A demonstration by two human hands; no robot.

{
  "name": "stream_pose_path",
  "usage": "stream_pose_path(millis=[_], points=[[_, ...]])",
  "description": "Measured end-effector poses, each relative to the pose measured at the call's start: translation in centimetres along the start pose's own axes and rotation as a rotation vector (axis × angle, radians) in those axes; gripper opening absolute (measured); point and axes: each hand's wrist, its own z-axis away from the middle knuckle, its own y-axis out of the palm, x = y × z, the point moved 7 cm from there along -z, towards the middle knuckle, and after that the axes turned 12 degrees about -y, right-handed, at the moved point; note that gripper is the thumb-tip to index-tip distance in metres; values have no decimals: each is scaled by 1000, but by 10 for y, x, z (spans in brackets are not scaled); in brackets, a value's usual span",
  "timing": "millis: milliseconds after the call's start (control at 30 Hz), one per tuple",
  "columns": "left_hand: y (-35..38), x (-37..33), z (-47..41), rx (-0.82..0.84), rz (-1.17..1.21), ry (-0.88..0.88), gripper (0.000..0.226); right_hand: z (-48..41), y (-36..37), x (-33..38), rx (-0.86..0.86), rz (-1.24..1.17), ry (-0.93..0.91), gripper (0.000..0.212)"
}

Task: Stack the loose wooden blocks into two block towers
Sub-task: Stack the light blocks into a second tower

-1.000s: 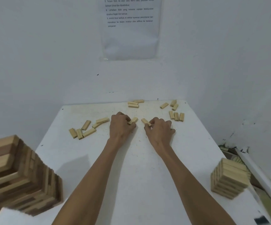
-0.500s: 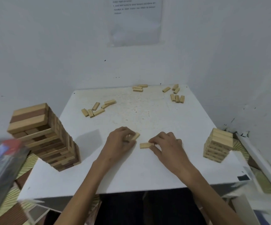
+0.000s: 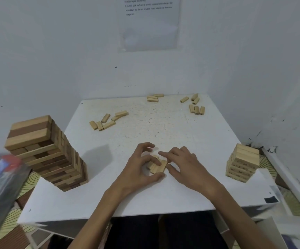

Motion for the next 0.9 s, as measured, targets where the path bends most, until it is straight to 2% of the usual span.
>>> stream_pose_path(millis=[133, 300, 467, 567, 633, 700, 900], points=[[0, 0, 3, -6, -20, -26, 35, 0, 0, -1, -31, -73, 8, 44], [-1, -4, 4, 163, -127, 6, 46, 14, -6, -6, -91, -219, 42, 50], [-10, 0, 7, 171, -134, 38, 67, 23, -2, -6, -54, -189, 4, 75], [-17, 7, 4, 92, -333, 48, 75, 21, 2, -11, -52, -183, 21, 88], [-20, 9, 1, 83, -434, 44, 78, 17, 4, -11, -37, -191, 9, 86], [-19, 10, -5, 135, -432, 14, 78, 12, 5, -10, -35, -193, -4, 79], [-13, 10, -15, 177, -362, 6, 57, 4, 5, -11, -61, -224, -34, 63]])
